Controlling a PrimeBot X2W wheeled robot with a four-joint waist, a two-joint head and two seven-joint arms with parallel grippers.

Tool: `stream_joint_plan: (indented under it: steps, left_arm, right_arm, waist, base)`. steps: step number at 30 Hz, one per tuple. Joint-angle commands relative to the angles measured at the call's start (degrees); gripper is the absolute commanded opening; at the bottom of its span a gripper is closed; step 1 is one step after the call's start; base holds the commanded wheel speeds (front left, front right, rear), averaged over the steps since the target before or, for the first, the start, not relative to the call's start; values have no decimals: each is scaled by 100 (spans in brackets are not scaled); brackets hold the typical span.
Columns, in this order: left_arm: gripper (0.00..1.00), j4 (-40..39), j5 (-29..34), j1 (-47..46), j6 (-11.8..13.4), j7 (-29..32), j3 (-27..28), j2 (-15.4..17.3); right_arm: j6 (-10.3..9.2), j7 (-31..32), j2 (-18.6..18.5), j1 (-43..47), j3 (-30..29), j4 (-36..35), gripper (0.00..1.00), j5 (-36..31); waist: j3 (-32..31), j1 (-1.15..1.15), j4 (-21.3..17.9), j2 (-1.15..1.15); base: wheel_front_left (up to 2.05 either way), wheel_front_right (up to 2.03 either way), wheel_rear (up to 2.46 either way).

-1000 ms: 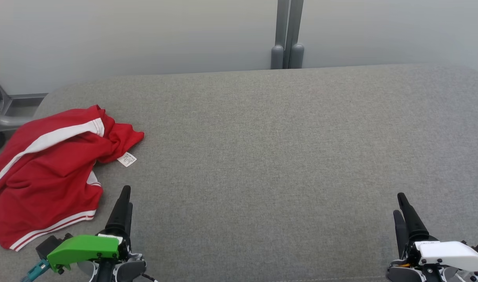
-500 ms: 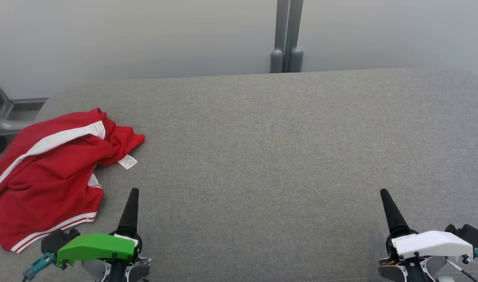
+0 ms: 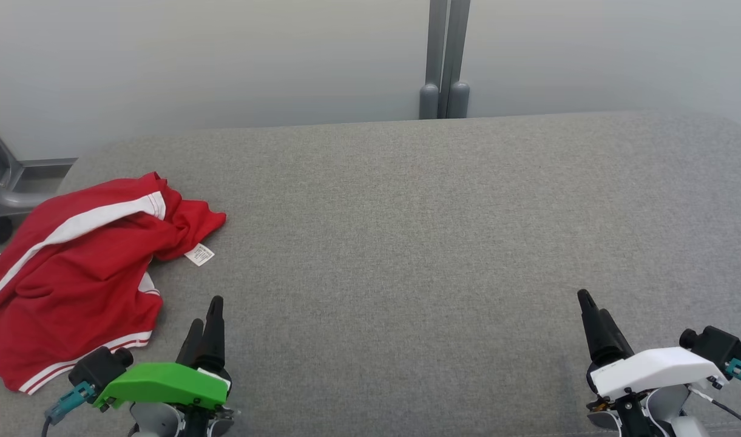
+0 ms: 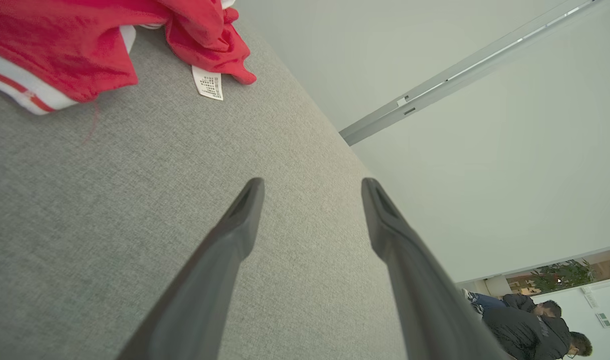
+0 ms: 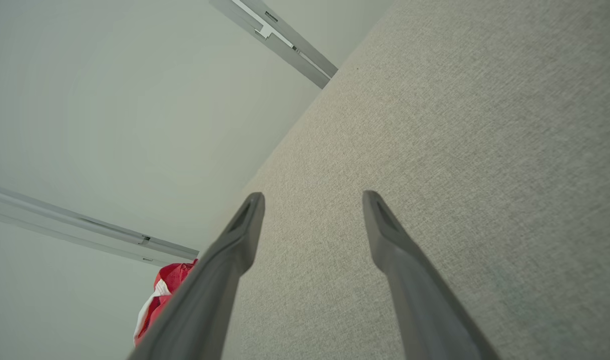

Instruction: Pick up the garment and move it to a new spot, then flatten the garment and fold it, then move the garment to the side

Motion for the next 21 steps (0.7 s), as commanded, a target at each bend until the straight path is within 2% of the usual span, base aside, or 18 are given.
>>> stream_joint_plan:
  steps: [1, 21]
  left_arm:
    - [100, -76, 242, -20, 51, -69, -57, 93]
    - [100, 31, 1835, -59, 452, -381, -678, 375]
  right_arm:
    - [2, 0, -39, -131, 12, -43, 100, -279]
    - [2, 210, -54, -144, 119, -132, 100, -2243]
  waist:
    - [-14, 0, 0, 0]
    - [-163, 0, -6, 0]
  base:
    - [0, 0, 0]
    - [0, 0, 0]
